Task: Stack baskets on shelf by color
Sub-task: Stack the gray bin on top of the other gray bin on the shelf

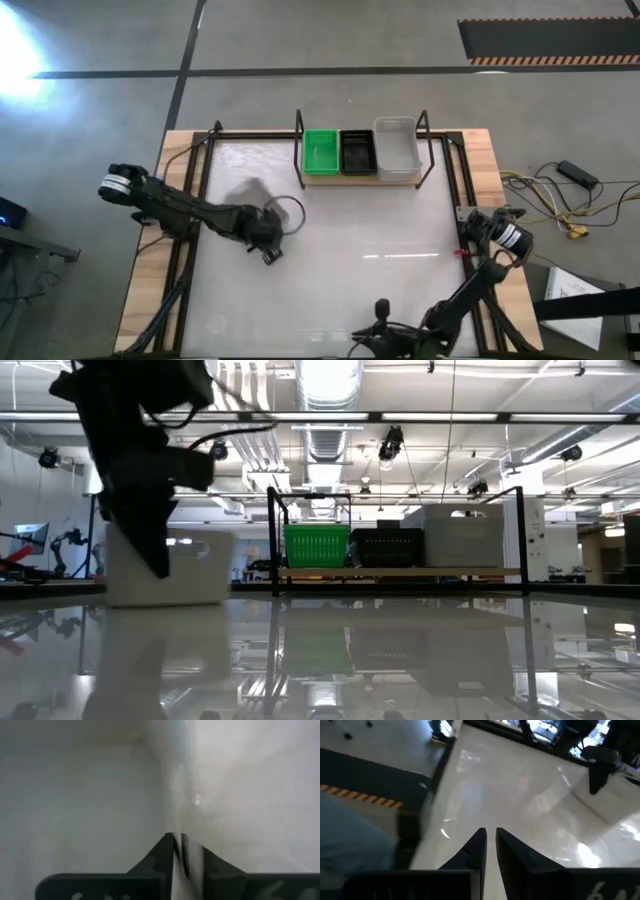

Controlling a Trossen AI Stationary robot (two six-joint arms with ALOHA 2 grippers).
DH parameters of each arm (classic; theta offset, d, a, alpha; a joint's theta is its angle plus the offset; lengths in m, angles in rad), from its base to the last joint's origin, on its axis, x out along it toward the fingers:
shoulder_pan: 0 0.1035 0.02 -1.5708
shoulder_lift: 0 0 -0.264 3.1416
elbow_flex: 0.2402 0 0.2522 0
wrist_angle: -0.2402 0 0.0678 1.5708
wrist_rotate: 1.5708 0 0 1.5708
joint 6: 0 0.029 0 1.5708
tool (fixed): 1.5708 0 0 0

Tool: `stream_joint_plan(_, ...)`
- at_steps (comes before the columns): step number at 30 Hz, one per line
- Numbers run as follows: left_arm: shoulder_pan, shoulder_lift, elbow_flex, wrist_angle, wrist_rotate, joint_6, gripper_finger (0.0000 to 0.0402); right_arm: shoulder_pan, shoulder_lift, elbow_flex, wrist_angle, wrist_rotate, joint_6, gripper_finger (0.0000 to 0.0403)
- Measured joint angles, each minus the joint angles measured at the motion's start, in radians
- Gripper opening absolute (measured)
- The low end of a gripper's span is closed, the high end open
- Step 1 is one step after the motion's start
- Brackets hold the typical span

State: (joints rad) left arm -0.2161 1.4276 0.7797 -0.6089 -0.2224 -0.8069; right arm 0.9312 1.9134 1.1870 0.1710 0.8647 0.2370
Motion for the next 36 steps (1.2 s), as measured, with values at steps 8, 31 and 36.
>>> stream_joint_plan(8, -0.198, 0.204, 0.168, 0.388, 0.083, 0.012, 0.0003, 0.094, -0.119, -0.001, -0.151, 0.001, 0.102, 0.0032)
stream_joint_plan(31, -0.164, 0.662, 0.731, 0.441, 0.152, 0.292, 0.0155, 0.161, -0.161, -0.019, -0.272, 0.027, 0.217, 0.0032)
stream_joint_plan(36, -0.150, 0.598, 0.732, 0.434, 0.245, 0.290, 0.0217, 0.146, -0.160, -0.021, -0.290, 0.026, 0.216, 0.0032)
